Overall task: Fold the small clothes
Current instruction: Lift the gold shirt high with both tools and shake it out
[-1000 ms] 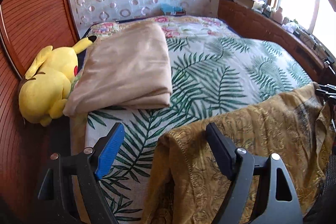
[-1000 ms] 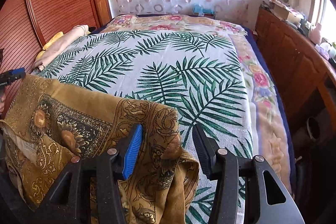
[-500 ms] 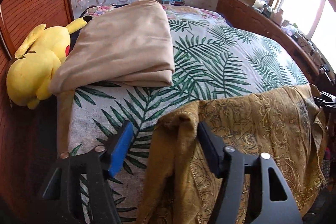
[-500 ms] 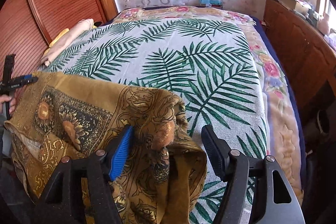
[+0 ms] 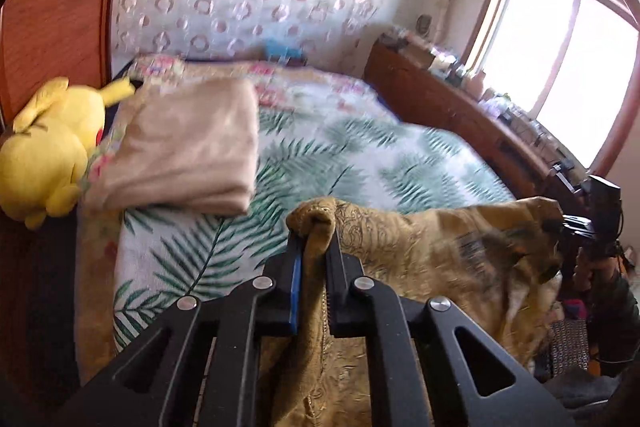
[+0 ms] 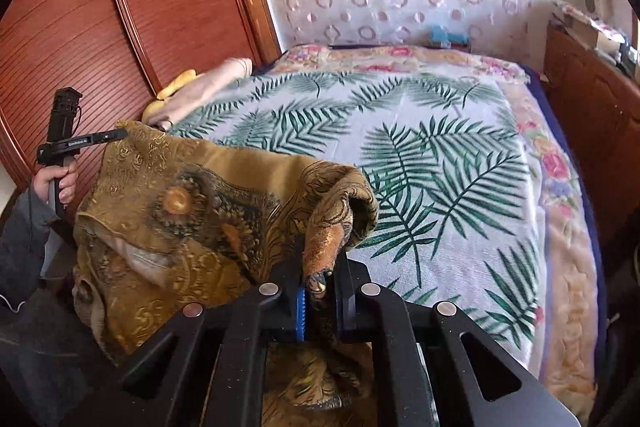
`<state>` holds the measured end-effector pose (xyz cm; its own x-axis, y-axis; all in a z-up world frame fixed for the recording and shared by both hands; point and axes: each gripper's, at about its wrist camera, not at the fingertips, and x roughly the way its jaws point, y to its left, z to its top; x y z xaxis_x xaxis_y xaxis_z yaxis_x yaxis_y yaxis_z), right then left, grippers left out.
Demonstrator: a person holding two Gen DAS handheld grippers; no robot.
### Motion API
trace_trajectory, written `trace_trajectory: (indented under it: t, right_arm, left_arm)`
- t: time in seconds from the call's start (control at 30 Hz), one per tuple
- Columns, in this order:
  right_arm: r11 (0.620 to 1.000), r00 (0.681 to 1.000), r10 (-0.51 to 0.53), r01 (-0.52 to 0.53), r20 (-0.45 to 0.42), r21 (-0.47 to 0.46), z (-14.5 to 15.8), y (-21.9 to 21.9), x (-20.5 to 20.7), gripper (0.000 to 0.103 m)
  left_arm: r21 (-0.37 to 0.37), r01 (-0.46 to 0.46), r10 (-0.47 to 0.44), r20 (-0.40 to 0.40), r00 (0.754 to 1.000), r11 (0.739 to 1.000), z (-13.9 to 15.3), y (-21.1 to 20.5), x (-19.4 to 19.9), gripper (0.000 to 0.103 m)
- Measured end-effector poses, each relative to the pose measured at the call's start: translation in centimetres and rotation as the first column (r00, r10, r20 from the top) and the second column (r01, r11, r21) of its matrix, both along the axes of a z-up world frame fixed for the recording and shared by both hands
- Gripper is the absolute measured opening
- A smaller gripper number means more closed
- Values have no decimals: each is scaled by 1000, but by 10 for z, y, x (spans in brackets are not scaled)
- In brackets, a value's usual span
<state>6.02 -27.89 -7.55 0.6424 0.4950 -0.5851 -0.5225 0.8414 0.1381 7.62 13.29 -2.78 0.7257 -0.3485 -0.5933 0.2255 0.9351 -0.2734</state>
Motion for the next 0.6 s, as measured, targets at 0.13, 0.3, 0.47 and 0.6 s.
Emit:
trace_trajectory:
  t: [0.13,0.3,0.47,0.6]
  right_arm:
    - [1000,995,-21,21,98,-2,47,-10,-28,9]
    - [998,963,-45,55,267,-33,114,-13,-66,9]
    - [997,911,-50,67,409,-28,179,-15,-103,8]
    - [996,871,-48,76,488,-37,228,-17,-129,8]
  left_arm:
    - [8,50,-50,120,991,999,60,-14,-18,10]
    - [-7,62,-58,293,954,998,136,-24,-46,9]
    - [-2,61,-55,411,910,998,195,-22,-73,9]
    - [-2,38,-33,481,876,999,234,-9,-93,9]
